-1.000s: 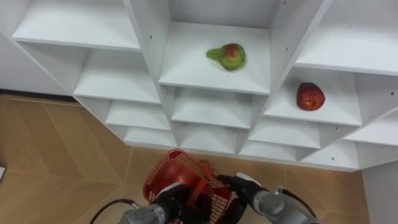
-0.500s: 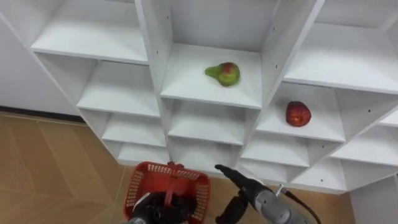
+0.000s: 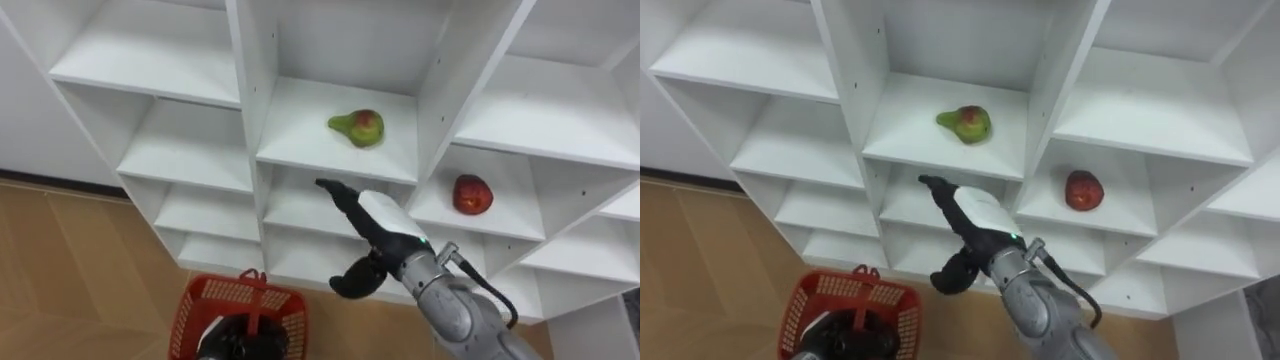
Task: Collect fruits from the closet
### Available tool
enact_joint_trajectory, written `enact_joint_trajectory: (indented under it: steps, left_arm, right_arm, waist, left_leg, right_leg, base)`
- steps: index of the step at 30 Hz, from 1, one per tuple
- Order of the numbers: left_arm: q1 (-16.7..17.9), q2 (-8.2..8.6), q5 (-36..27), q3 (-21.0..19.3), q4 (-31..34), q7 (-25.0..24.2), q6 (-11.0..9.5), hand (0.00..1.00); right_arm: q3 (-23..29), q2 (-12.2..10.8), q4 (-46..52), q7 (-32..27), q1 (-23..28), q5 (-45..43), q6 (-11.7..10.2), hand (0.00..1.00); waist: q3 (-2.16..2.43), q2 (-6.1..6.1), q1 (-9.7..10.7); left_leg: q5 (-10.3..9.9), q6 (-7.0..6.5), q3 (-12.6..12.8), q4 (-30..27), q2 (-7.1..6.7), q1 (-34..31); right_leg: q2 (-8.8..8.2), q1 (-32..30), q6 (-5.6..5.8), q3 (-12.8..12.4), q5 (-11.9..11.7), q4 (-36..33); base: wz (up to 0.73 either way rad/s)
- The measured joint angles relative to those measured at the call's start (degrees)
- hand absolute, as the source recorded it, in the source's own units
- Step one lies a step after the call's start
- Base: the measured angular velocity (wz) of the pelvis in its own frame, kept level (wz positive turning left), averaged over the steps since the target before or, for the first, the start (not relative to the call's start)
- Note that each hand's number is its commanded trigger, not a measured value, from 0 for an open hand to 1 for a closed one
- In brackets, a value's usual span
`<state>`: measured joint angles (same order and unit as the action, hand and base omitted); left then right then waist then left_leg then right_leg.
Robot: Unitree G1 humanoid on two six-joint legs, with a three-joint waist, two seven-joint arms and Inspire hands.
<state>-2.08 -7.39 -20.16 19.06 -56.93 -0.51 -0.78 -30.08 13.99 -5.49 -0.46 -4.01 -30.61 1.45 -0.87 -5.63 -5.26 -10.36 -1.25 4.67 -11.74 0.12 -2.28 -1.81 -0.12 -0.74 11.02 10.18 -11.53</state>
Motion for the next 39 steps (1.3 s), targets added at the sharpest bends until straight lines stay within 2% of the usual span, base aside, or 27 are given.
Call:
enact_joint_trajectory:
  steps: [3,6,12,15,18,20,22,25,27,30,33,38,39]
  left_arm:
    - [0.2,-0.26,-0.3,-0.1,-0.5,0.2,0.1,1.0]
    - [0.1,-0.22,0.8,-1.9,-0.4,0.0,0.0,1.0]
    - [0.2,-0.11,3.1,-4.0,-0.4,0.1,0.0,1.0]
    - [0.3,-0.47,4.6,-4.5,0.6,0.0,0.4,1.0]
    - [1.8,-1.08,5.1,-5.2,4.6,-0.1,0.4,1.0]
    - [2.1,-1.76,5.0,-5.5,5.5,-0.2,0.4,1.0]
    - [2.3,-2.54,4.9,-5.7,6.3,-0.2,0.4,1.0]
    - [2.5,-2.72,5.0,-6.2,6.3,-0.2,0.8,1.0]
    - [2.5,-2.66,4.9,-6.3,6.3,-0.2,1.3,1.0]
    - [3.3,-2.81,6.8,-6.5,8.6,-0.9,3.2,1.0]
    - [3.7,-2.92,9.1,-6.3,10.6,-1.6,3.4,1.0]
    - [3.8,-2.78,10.0,-5.1,10.7,-2.3,3.6,1.0]
    - [3.8,-2.86,11.4,-4.7,11.2,-2.4,4.1,1.0]
  right_arm:
    - [0.0,0.1,2.6,-0.8,-1.4,0.3,0.0,0.0]
    - [0.5,0.5,4.7,-0.8,-2.7,0.0,-0.1,0.0]
    - [5.8,2.5,7.9,-3.3,-6.6,-0.2,-0.2,0.0]
    - [8.8,2.5,9.1,-4.0,-7.5,1.8,-0.2,0.0]
    - [11.6,2.9,9.1,-4.6,-9.5,6.2,-0.1,0.0]
    - [11.9,4.7,8.7,-5.7,-11.3,10.4,-0.1,0.0]
    - [12.4,6.2,7.4,-6.8,-13.1,13.9,-0.1,0.0]
    - [13.2,6.2,5.2,-7.7,-14.0,14.8,0.0,0.0]
    - [13.2,6.2,3.8,-8.2,-14.2,14.9,0.5,0.0]
    - [13.4,6.1,-0.9,-8.2,-15.6,16.8,1.7,0.0]
    - [13.3,6.1,-6.8,-8.7,-17.0,21.5,2.4,0.0]
    - [13.2,6.0,-11.5,-10.5,-17.3,25.2,2.4,0.0]
    - [13.1,6.0,-13.0,-11.0,-17.6,26.6,2.4,0.0]
  waist:
    - [0.01,-0.39,0.0]
    - [0.03,-0.89,0.0]
    - [0.04,-2.29,0.0]
    - [0.08,-2.41,0.1]
    - [0.06,-2.58,0.0]
    - [-0.14,-3.03,0.0]
    - [-0.25,-4.26,-0.1]
    - [-0.06,-5.15,-0.4]
    - [-0.08,-5.33,-1.1]
    - [-0.23,-5.68,-1.6]
    - [-0.44,-6.03,-2.9]
    - [-0.62,-6.64,-3.2]
    - [-0.81,-7.2,-3.3]
  left_leg:
    - [0.0,0.0,0.0,0.0,0.0,0.0]
    - [0.0,0.0,0.0,0.4,0.02,1.0]
    - [0.0,0.01,-0.3,0.4,0.05,1.3]
    - [0.0,0.04,-0.2,0.3,0.07,1.1]
    - [0.0,0.08,-0.1,0.2,0.0,1.6]
    - [0.0,0.08,-0.7,0.3,0.0,2.3]
    - [0.0,0.1,-1.1,0.3,0.01,2.8]
    - [0.0,0.09,-1.9,0.2,-0.02,3.0]
    - [0.0,0.08,-2.0,0.2,-0.04,3.0]
    - [0.0,0.07,-3.2,-0.1,-0.45,2.9]
    - [0.0,0.08,-3.7,-0.2,-0.44,2.8]
    - [0.0,0.08,-5.6,-1.3,-0.84,1.6]
    - [0.0,0.08,-6.0,-1.6,-0.9,1.3]
  right_leg:
    - [-0.03,0.0,0.01,-0.1,0.0,0.1]
    - [-0.05,0.9,0.01,-0.1,0.0,0.4]
    - [-0.07,1.7,0.04,0.8,0.0,0.9]
    - [-0.11,1.8,0.06,1.6,0.0,0.9]
    - [-0.11,2.2,0.06,1.7,0.0,0.8]
    - [-0.11,3.1,0.06,1.8,0.0,0.9]
    - [-0.06,3.7,0.06,1.9,0.0,0.9]
    - [-0.13,4.2,0.06,2.3,0.0,1.0]
    - [-0.21,4.3,0.08,2.8,0.0,1.0]
    - [-0.26,4.8,0.12,3.4,0.0,1.0]
    - [-0.24,4.9,0.14,4.3,0.0,0.9]
    - [-0.57,5.1,0.31,6.4,0.1,0.9]
    - [-0.57,5.2,0.34,6.5,0.1,0.9]
  base:
    - [0.0]
    - [0.0]
    - [0.02]
    - [0.04]
    - [0.01]
    - [0.06]
    - [0.1]
    - [0.11]
    - [0.04]
    - [0.17]
    - [0.13]
    - [0.23]
    - [0.27]
